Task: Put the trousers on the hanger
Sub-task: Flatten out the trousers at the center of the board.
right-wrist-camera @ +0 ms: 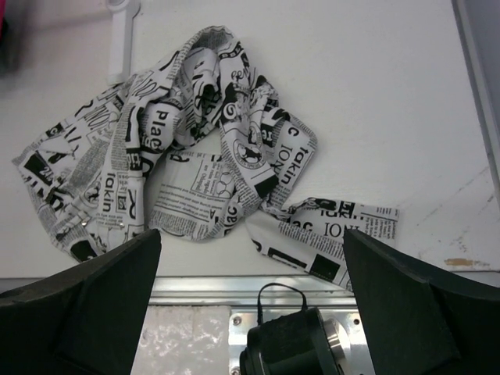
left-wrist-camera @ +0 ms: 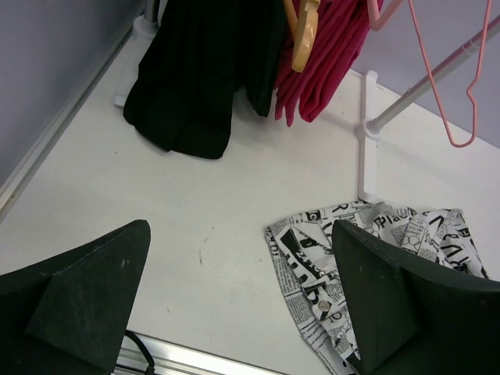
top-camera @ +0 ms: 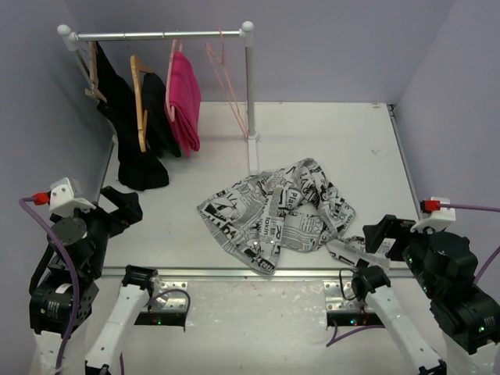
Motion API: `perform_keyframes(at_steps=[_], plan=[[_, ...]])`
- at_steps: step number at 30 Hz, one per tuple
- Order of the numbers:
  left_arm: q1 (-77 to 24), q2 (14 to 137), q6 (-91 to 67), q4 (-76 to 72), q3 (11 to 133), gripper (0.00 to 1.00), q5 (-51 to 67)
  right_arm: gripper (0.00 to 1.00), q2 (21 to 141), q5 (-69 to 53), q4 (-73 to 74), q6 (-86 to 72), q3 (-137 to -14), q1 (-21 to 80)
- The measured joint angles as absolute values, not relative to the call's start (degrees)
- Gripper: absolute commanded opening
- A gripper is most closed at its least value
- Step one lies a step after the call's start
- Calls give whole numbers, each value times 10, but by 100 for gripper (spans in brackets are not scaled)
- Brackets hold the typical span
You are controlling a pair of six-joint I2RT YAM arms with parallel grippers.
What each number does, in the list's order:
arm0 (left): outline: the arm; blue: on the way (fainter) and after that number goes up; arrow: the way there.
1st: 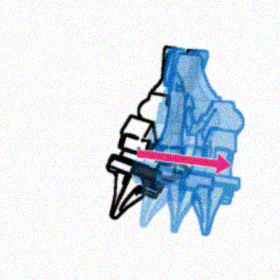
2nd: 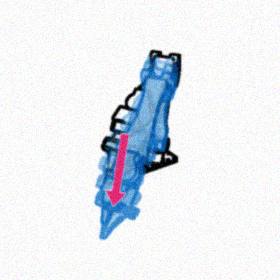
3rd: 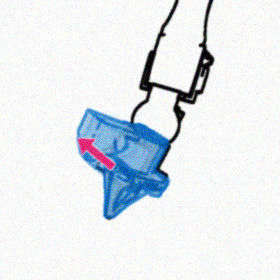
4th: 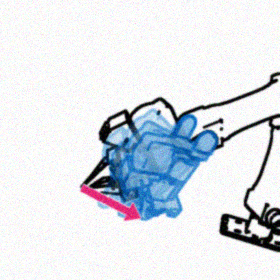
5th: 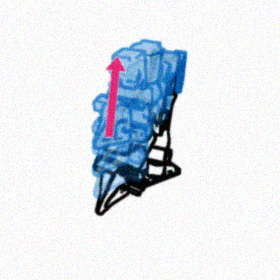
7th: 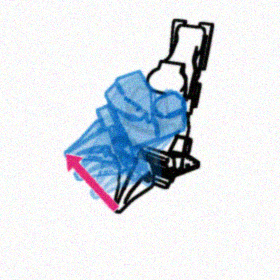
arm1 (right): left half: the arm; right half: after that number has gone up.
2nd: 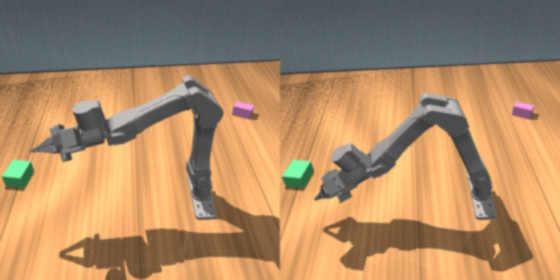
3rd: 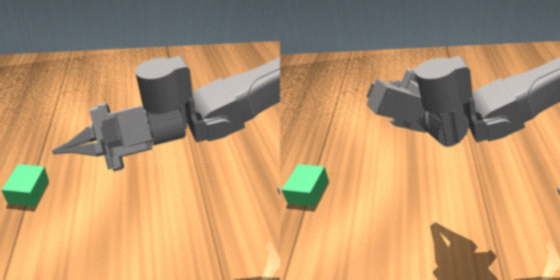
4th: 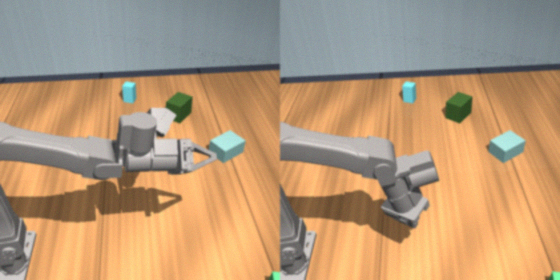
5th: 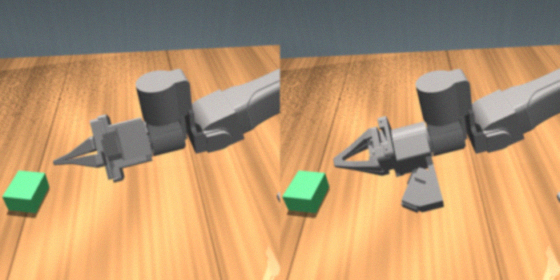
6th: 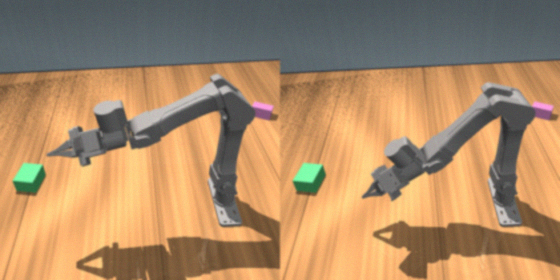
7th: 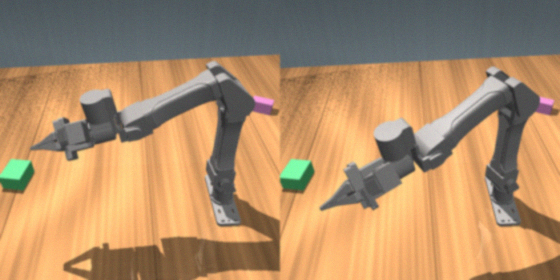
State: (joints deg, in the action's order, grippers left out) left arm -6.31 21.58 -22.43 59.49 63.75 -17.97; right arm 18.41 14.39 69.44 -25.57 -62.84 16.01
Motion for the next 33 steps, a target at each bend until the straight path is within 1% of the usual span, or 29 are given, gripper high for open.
perform_keyframes(at_steps=[5,8,10,14,17,19,23,24,27,28,30,33], plan=[[-63,229,-228,597,638,100,-173,99,161,110,680,-257,-612,160],[-63,247,-242,589,637,100,-133,99,161,76,666,-257,-600,160],[-63,255,-263,566,624,100,-87,99,161,56,657,-257,-590,160],[-64,285,-326,466,504,100,37,99,161,33,648,-263,-576,160],[-93,339,-376,426,419,100,55,99,164,19,642,-270,-566,160],[-157,372,-423,410,385,100,29,99,166,9,635,-273,-559,160],[-339,415,-497,362,375,100,-63,99,167,-5,626,-279,-539,161],[-388,446,-522,358,383,100,-95,99,168,-9,625,-281,-536,161],[-527,611,-585,318,448,97,-195,99,171,-23,621,-285,-532,161],[-555,661,-600,295,462,96,-213,99,173,-24,621,-285,-532,161],[-584,751,-621,260,463,88,-238,99,175,-30,623,-284,-535,162],[-588,824,-634,265,457,84,-266,99,177,-32,627,-279,-542,162]])
